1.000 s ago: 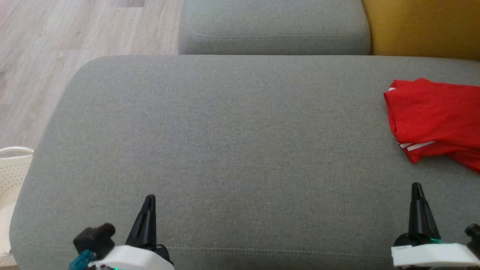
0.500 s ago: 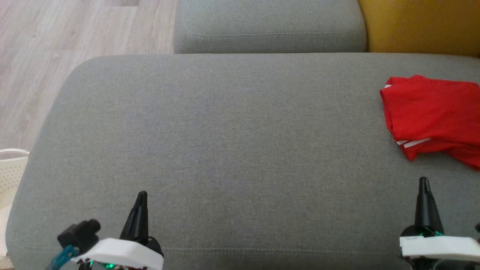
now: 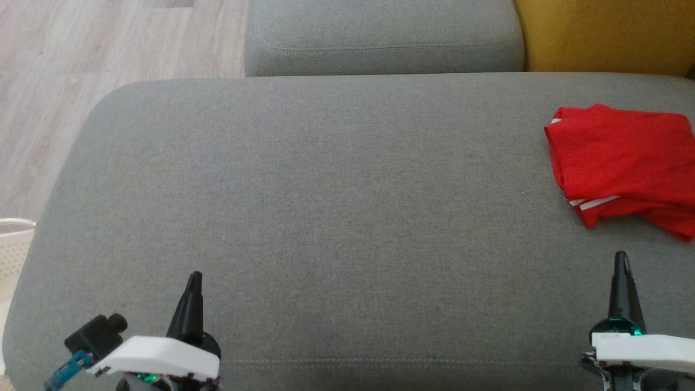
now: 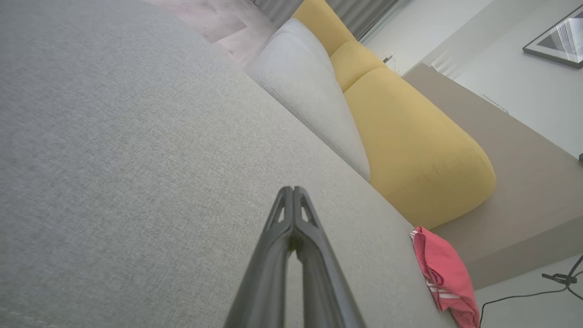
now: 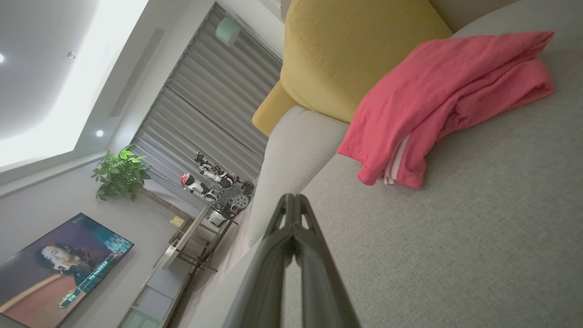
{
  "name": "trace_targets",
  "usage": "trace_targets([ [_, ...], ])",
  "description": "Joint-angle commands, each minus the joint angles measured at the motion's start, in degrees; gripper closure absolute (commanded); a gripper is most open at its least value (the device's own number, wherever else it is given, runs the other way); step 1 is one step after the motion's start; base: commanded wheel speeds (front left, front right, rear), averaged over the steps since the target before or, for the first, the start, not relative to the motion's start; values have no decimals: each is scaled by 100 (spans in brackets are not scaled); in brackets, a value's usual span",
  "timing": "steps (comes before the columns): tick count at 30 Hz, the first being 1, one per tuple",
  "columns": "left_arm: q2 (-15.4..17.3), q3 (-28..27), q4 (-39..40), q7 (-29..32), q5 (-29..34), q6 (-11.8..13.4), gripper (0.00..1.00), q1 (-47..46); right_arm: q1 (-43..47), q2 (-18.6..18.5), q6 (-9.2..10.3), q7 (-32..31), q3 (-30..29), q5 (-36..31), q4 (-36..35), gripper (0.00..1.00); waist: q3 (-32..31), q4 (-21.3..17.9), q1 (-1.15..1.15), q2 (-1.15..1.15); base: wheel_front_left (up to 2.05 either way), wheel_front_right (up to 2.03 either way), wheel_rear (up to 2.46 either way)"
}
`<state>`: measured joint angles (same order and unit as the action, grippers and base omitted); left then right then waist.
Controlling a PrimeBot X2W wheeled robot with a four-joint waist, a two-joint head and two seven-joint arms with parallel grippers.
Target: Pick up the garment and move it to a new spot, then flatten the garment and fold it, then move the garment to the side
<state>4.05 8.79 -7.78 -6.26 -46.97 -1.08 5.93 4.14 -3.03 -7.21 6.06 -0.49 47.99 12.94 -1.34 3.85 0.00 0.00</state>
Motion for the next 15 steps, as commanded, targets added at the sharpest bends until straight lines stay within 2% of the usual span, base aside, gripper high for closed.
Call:
trace_targets([
  [1,83,-177,140,43,-230,-60,100,-362,-308,-127,-14,-52,17,264,-162,100,5,-12,0,0,0,0,0],
  [15,88,-393,-14,246,-1173,-181,100,-533,-453,-136,-17,-259,-59,1169,-109,100,36,-90,0,0,0,0,0],
])
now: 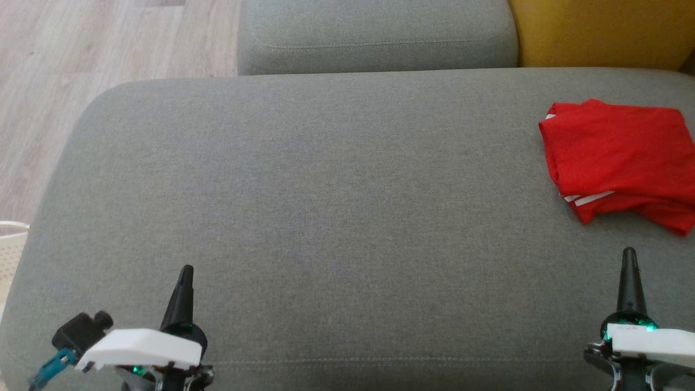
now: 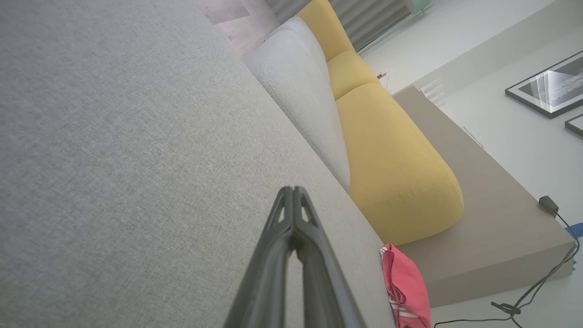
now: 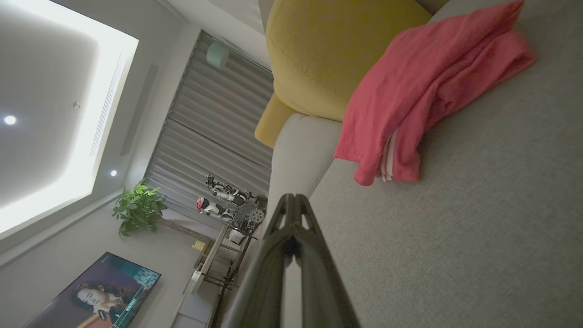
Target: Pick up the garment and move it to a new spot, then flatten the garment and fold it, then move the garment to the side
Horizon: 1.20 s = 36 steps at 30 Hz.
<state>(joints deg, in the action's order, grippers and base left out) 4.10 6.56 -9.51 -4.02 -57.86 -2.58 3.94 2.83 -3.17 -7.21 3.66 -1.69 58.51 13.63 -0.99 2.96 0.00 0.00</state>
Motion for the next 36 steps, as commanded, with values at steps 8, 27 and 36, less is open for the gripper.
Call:
trace_targets([
  [8,83,-307,62,150,-662,-105,100,-439,-413,-124,-19,-149,11,672,-145,100,19,-48,0,0,0,0,0],
  [27,76,-661,-179,480,-2096,-290,100,-704,-638,-125,-23,-482,-123,2051,-63,100,66,-167,0,0,0,0,0],
  [36,69,-824,-288,632,-2739,-374,100,-824,-740,-123,-25,-634,-187,2669,-26,100,88,-221,0,0,0,0,0],
])
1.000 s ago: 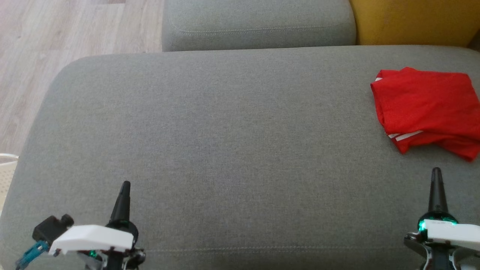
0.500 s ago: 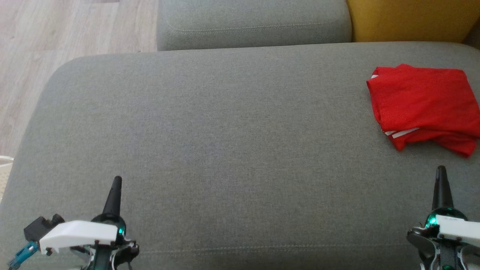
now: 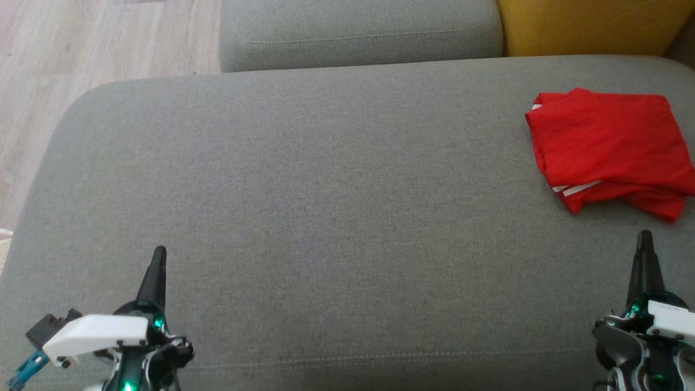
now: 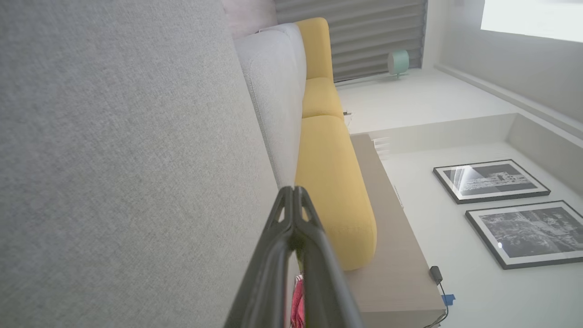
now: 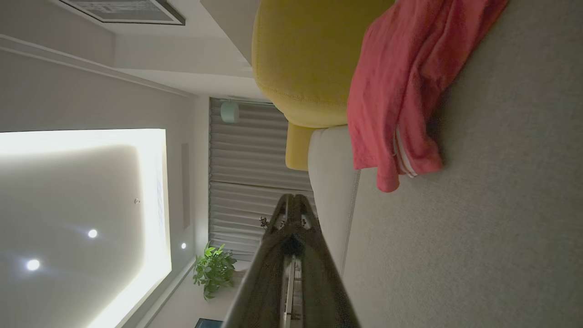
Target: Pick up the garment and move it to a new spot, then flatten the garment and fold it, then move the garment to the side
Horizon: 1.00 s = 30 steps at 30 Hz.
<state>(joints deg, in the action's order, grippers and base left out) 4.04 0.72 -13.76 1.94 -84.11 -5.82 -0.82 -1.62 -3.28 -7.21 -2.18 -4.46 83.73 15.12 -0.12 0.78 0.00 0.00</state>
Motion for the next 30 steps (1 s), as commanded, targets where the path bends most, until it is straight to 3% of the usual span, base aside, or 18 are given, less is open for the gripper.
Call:
trace_targets([
  [1,75,-258,125,54,-185,-59,100,-361,-306,-112,-25,-67,83,215,-171,100,3,-8,0,0,0,0,0],
  [14,64,-474,-16,254,-1014,-167,100,-516,-438,-107,-28,-267,-3,1013,-123,100,31,-78,0,0,0,0,0],
  [30,33,-517,-19,289,-978,-167,100,-519,-441,-81,-28,-297,-40,982,-120,100,31,-78,0,0,0,0,0],
])
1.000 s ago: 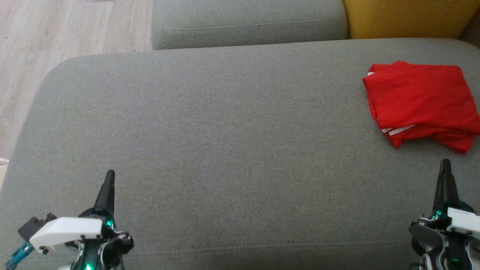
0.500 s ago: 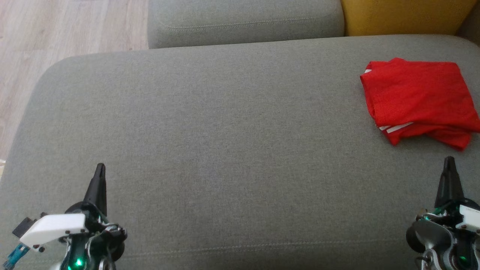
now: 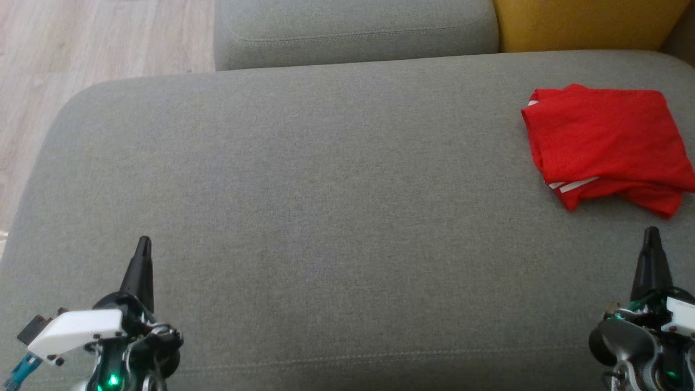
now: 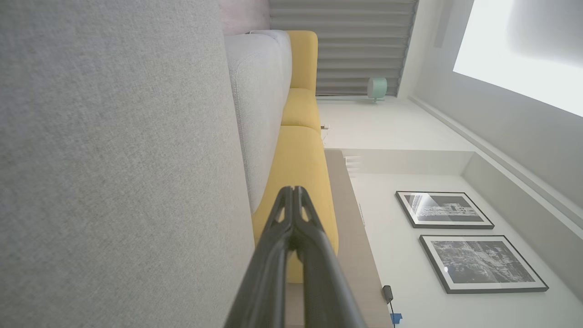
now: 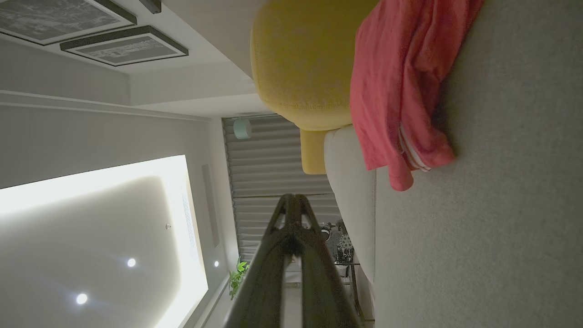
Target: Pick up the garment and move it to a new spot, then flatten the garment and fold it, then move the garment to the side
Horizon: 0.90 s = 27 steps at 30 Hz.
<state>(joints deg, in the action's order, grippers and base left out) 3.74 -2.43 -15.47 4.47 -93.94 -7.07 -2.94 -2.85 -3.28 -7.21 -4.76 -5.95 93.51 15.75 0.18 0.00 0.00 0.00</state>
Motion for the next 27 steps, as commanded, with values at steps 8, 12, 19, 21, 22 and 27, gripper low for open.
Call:
trace_targets([
  [8,49,-221,152,52,21,-42,100,-309,-320,-69,-28,-52,93,-9,-181,100,0,0,0,0,0,0,0],
  [12,43,-230,151,59,29,-42,100,-309,-320,-64,-28,-58,86,-16,-181,100,0,0,0,0,0,0,0],
  [19,32,-245,150,71,41,-42,100,-310,-321,-55,-28,-68,73,-26,-180,100,0,0,0,0,0,0,0],
  [21,29,-249,150,74,45,-42,100,-311,-322,-52,-28,-71,70,-29,-180,100,0,0,0,0,0,0,0],
  [22,29,-249,150,74,45,-42,100,-311,-322,-52,-28,-71,70,-29,-180,100,0,0,0,0,0,0,0],
  [27,22,-259,150,82,53,-42,100,-312,-322,-47,-28,-77,61,-36,-179,100,0,0,0,0,0,0,0],
])
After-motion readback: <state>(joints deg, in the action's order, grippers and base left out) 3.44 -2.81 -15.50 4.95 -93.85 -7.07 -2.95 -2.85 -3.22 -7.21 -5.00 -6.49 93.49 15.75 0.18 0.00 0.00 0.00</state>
